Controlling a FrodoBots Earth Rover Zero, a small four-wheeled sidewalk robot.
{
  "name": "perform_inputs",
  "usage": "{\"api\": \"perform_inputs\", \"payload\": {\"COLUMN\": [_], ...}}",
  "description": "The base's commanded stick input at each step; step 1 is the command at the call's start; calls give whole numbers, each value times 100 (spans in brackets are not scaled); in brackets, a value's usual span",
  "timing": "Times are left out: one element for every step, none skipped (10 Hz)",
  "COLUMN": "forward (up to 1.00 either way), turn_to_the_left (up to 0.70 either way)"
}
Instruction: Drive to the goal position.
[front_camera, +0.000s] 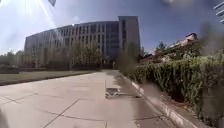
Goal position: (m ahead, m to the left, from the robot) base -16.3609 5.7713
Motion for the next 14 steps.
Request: {"api": "perform_inputs", "payload": {"forward": [6,6,6,6,6,6,6,6,6,6,6,6,6,6], "turn_to_the_left": [0,0,0,0,0,0,0,0,0,0,0,0,0,0]}}
